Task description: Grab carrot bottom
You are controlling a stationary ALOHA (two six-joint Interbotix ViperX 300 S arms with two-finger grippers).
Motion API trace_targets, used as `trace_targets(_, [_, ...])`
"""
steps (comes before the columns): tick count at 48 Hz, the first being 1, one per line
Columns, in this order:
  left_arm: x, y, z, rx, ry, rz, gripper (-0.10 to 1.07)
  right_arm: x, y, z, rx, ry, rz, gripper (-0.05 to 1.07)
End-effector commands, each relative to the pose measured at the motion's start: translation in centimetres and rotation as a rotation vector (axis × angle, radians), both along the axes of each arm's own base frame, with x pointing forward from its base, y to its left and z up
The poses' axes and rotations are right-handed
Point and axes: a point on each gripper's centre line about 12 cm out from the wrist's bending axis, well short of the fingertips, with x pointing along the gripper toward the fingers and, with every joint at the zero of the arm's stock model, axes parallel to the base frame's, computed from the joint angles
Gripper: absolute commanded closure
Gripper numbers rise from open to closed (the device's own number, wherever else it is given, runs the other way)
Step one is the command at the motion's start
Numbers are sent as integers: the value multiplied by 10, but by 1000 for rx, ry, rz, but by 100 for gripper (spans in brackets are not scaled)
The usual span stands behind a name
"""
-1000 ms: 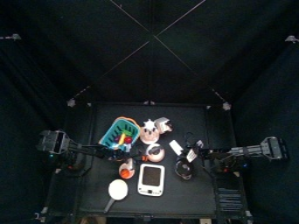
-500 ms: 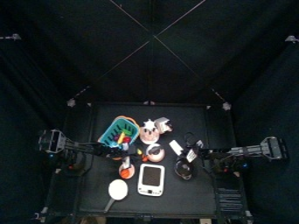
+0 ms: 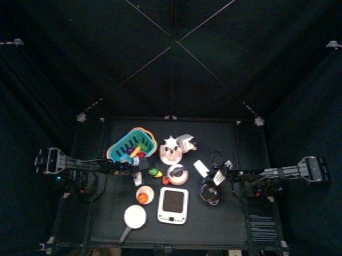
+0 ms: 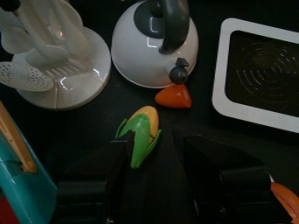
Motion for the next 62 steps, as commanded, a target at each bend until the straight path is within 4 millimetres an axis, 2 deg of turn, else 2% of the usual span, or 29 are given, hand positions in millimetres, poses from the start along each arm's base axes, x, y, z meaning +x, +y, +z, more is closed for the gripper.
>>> trace_targets(1, [19, -6, 6, 9, -25, -26, 18, 4, -1, 6, -4, -21, 3, 26])
trace_targets(9, [47, -11, -10, 1, 32, -54, 16, 4, 0, 6, -2, -21, 4, 26])
trace_targets(18, [64, -11, -18, 18, 84, -96, 2, 4, 1, 5, -1, -18, 6, 26])
trace_targets(37, [77, -4, -36, 14, 124, -86, 0, 3, 0, 5, -2, -18, 7, 26])
trace_targets(62, [82, -5, -56, -4, 174, -81, 0, 3, 1, 4, -1, -16, 6, 26])
